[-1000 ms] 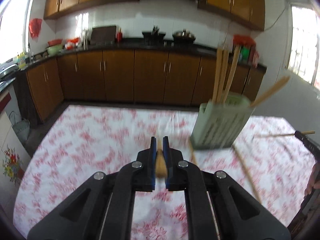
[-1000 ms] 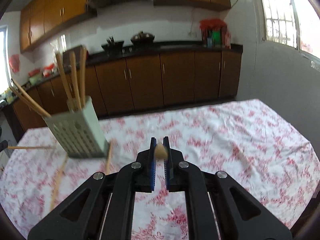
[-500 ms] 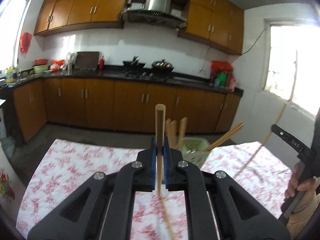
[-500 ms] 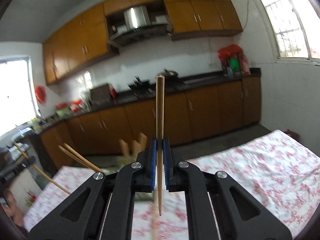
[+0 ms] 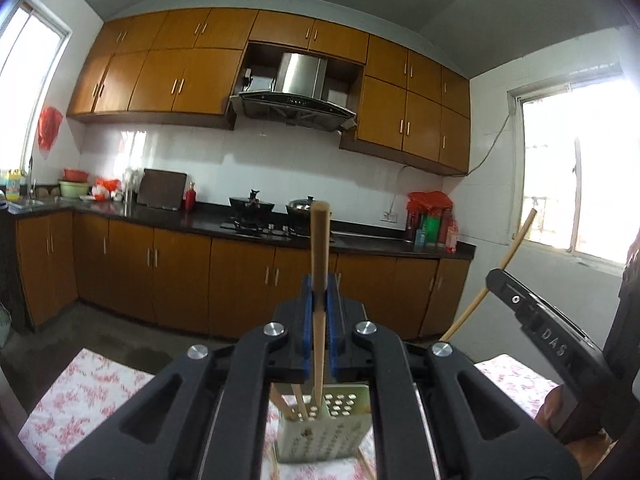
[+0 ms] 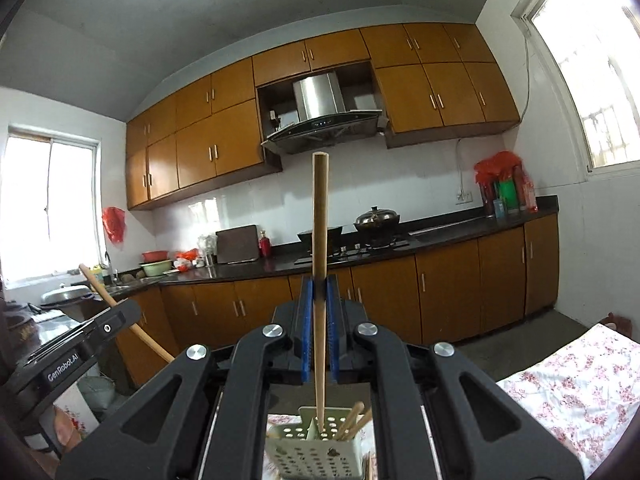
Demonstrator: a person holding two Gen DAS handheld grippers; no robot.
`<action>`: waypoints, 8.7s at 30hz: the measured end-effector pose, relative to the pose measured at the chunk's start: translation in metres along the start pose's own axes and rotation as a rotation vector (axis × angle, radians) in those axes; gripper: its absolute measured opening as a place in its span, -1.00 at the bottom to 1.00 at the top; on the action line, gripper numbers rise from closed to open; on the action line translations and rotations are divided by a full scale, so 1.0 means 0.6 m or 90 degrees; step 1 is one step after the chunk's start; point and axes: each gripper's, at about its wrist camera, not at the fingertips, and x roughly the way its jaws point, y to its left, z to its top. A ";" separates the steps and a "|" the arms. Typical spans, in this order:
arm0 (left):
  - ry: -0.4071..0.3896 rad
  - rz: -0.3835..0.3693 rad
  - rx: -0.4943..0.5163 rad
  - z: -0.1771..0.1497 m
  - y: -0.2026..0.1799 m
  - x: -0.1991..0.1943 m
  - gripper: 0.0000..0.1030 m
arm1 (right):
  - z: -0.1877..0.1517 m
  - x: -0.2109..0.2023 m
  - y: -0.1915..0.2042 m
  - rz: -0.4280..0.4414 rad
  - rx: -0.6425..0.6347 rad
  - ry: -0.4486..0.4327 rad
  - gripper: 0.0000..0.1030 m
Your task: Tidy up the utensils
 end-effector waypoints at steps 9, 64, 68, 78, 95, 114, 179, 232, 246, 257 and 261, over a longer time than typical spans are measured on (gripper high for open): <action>0.021 0.016 -0.019 -0.044 0.011 0.086 -0.85 | -0.051 0.059 -0.005 -0.024 0.005 0.048 -0.85; 0.524 0.082 0.005 -0.445 0.099 0.048 -0.84 | -0.390 0.003 -0.097 -0.104 -0.038 0.544 -0.86; 0.518 0.115 -0.010 -0.438 0.139 0.072 -0.83 | -0.384 0.014 -0.130 -0.137 -0.026 0.539 -0.86; 0.504 0.125 -0.027 -0.429 0.182 0.125 -0.81 | -0.382 0.057 -0.155 -0.160 -0.018 0.532 -0.85; 0.501 0.114 -0.051 -0.430 0.189 0.126 -0.80 | -0.385 0.060 -0.155 -0.159 -0.013 0.533 -0.84; 0.500 0.114 -0.054 -0.430 0.188 0.125 -0.80 | -0.384 0.058 -0.152 -0.160 -0.015 0.533 -0.84; 0.336 0.097 -0.031 -0.250 0.178 0.025 -0.83 | -0.210 -0.011 -0.137 -0.164 -0.013 0.339 -0.86; -0.037 0.004 0.018 0.038 -0.038 0.062 -0.84 | -0.018 0.041 -0.015 -0.001 0.019 0.034 -0.86; -0.047 0.035 -0.017 -0.013 0.002 0.104 -0.84 | -0.041 0.057 -0.019 0.004 0.016 0.061 -0.86; -0.001 0.028 -0.034 -0.050 0.026 0.123 -0.40 | -0.055 0.056 -0.021 0.013 0.014 0.106 -0.41; -0.008 0.036 -0.032 -0.041 0.038 0.094 -0.04 | -0.037 0.027 -0.033 0.002 0.014 0.087 -0.11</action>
